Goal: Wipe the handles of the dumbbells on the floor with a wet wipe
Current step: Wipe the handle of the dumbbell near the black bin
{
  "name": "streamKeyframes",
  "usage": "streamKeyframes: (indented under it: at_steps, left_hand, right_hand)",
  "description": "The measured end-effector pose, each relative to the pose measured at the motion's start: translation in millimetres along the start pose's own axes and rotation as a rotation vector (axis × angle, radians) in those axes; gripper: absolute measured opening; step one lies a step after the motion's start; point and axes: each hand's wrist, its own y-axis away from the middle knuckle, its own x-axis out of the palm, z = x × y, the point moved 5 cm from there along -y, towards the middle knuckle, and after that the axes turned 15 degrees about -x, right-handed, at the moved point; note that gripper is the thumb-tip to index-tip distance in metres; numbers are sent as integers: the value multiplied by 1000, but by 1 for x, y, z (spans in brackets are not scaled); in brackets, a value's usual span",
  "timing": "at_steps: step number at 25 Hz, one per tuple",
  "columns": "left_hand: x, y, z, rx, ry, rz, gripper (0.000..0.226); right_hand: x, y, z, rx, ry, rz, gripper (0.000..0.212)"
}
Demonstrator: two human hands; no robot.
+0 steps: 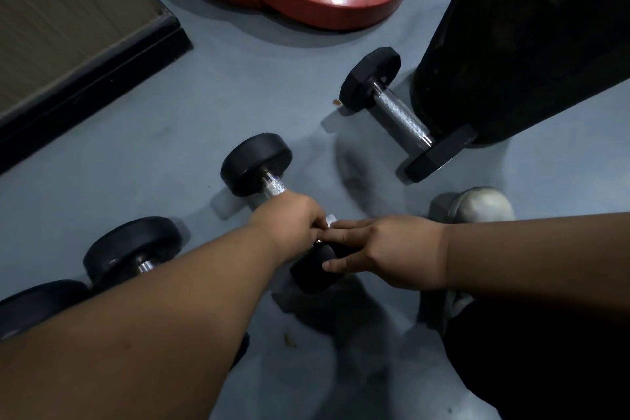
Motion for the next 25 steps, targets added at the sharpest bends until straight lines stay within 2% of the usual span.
streamKeyframes:
  at_steps: [8, 14, 21, 25]
  left_hand:
    - [-38, -14, 26, -210, 10, -121, 12]
    - [-44, -22, 38, -269, -46, -148, 16]
    - [-35, -8, 27, -202, 55, -66, 16]
    - [-20, 2, 14, -118, 41, 6, 13]
  right_hand:
    - [-1, -4, 4, 0, 83, 40, 63]
    - [-1, -3, 6, -51, 87, 20, 53]
    - [2, -6, 4, -52, 64, 27, 56]
    - [2, -13, 5, -85, 47, 4, 47]
